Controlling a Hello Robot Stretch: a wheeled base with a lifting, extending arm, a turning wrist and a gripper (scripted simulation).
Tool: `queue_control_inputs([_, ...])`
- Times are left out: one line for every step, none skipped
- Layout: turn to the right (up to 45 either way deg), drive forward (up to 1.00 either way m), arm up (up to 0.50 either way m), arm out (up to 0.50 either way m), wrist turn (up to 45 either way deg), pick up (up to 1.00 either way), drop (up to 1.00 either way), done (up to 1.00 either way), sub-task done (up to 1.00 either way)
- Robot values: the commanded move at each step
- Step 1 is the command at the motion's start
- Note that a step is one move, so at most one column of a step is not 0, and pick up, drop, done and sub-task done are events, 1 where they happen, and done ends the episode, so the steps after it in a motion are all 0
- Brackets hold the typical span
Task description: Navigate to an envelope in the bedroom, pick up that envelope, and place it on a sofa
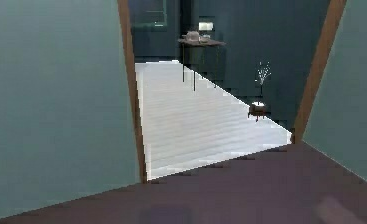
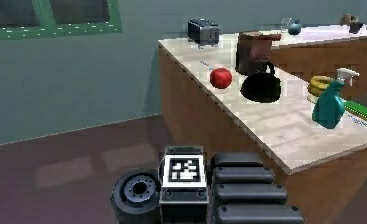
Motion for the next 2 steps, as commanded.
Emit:
queue_control_inputs([0.0, 0.9, 0.0, 0.0, 0.0, 0.0, 0.0, 0.0, 0.0])
queue_control_inputs([0.0, 1.0, 0.0, 0.0, 0.0, 0.0, 0.0, 0.0, 0.0])
